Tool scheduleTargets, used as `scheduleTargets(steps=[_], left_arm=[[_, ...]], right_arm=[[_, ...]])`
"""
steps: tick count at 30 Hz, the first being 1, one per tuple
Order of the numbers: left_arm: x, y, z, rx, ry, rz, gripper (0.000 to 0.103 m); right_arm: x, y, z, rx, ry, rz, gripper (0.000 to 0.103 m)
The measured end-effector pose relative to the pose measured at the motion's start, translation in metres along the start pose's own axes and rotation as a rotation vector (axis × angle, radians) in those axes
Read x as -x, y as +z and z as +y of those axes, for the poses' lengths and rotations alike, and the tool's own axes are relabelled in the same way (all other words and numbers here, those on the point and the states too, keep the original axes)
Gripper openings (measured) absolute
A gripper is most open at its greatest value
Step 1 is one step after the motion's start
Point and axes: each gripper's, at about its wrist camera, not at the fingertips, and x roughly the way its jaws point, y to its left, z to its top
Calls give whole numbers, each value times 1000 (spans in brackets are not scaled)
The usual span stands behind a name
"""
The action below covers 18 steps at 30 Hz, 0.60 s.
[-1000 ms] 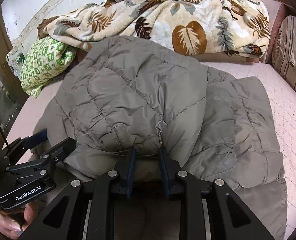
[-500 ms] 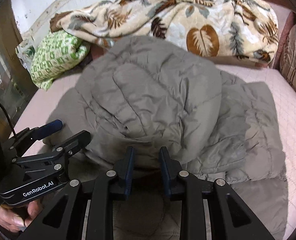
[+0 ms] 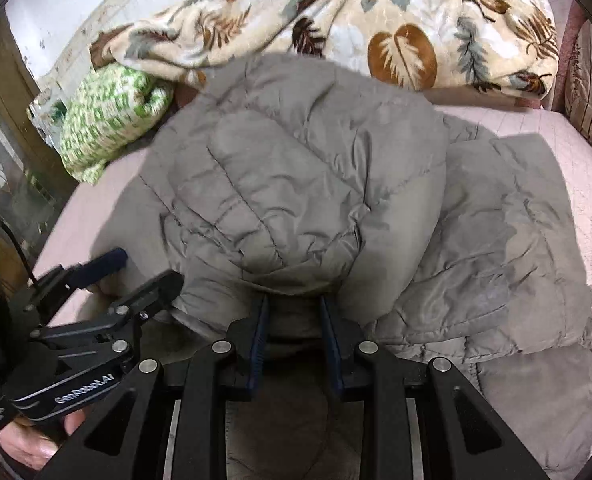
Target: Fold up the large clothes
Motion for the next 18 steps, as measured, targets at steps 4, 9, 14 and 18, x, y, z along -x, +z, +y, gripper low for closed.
scheduleTargets(steps=[4,9,14,18], left_arm=[[3,1,2,4,0,-6,77],[-4,-1,2,3,1,8,77],[-8,-3,1,-9,8,13,77],[-8,-3,1,-9,9,14,77]], right_arm=[[19,9,-11,-36,-23,-85,29],[10,10,-31,-101,-50,-59,30],[-6,5,-32,-84,-78,-7,33],[-8,4,-35,-88,-76,-2,34]])
